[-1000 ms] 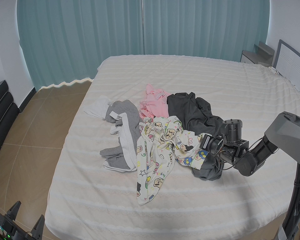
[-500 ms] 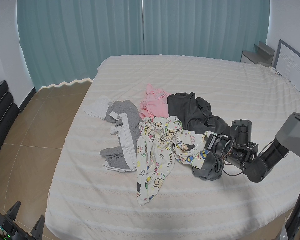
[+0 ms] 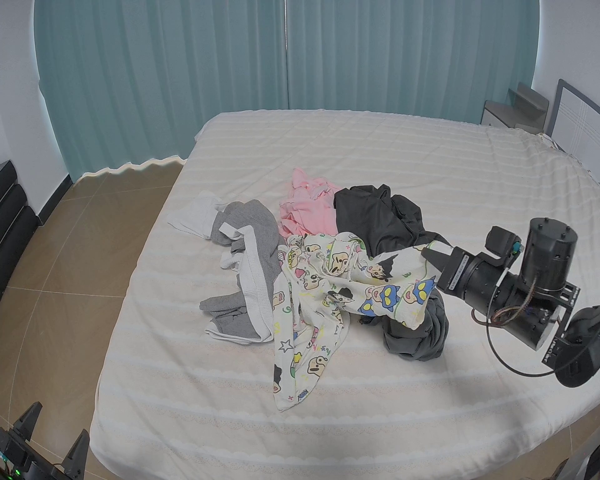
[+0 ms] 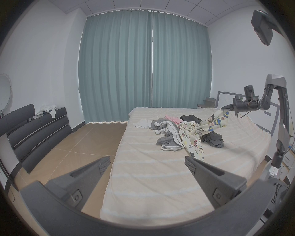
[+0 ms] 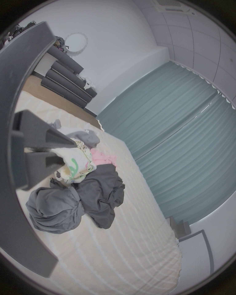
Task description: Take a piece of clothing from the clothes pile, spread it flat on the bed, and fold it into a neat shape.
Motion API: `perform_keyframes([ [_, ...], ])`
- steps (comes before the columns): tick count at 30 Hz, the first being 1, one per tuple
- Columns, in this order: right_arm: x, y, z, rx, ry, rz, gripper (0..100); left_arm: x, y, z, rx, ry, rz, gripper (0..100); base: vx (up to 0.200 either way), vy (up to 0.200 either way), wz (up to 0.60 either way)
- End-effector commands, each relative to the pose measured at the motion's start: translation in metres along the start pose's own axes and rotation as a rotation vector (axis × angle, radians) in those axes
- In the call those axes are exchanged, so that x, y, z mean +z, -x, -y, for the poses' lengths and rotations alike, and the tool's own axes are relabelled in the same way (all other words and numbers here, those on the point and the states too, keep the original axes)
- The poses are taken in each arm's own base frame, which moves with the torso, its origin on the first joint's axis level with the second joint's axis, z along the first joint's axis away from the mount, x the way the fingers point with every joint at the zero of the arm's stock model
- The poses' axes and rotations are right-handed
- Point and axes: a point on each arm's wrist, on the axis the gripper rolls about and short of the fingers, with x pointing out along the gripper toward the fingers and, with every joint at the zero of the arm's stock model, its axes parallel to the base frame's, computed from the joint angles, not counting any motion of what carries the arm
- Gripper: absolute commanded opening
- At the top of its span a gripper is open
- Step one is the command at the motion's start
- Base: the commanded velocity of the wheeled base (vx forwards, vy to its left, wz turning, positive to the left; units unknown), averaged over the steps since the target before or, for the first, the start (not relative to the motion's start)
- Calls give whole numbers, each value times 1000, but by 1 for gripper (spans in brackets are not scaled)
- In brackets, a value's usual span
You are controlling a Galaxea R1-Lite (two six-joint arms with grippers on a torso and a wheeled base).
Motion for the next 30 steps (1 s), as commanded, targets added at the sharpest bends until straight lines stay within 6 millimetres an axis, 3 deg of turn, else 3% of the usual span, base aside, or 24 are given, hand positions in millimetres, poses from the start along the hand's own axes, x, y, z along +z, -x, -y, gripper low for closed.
perform_keyframes([
  [1, 25, 43, -26, 116, 18, 79, 0, -3, -1, 0, 0, 0, -13, 100, 0, 0, 0],
  [8, 53, 80, -56, 241, 66, 141, 0, -3, -1, 0, -3, -21, -10, 100, 0, 0, 0],
  [11, 73, 85, -68, 282, 72, 212, 0, -3, -1, 1, -23, -30, -10, 100, 0, 0, 0],
  [13, 73, 85, -68, 282, 72, 212, 0, -3, -1, 1, -23, -30, -10, 100, 0, 0, 0],
  [14, 87, 87, -80, 325, 63, 258, 0, -3, -1, 2, -74, -70, -7, 100, 0, 0, 0],
  [23, 116, 86, -118, 429, 50, 282, 0, -3, -1, 2, -84, -88, -1, 100, 0, 0, 0],
  [25, 117, 85, -124, 447, 49, 283, 0, 7, 1, 2, -81, -67, 45, 100, 0, 0, 0],
  [26, 117, 81, -129, 460, 54, 282, 0, 59, 17, 2, -97, 48, 250, 100, 0, 0, 0],
  [27, 115, 77, -133, 466, 62, 277, 0, 97, 28, 2, -139, 148, 351, 100, 0, 0, 0],
  [29, 114, 75, -135, 470, 65, 274, 0, 107, 27, 3, -164, 153, 343, 100, 0, 0, 0],
  [30, 112, 67, -144, 484, 65, 272, 0, 121, 18, 6, -248, -18, 293, 100, 0, 0, 0],
])
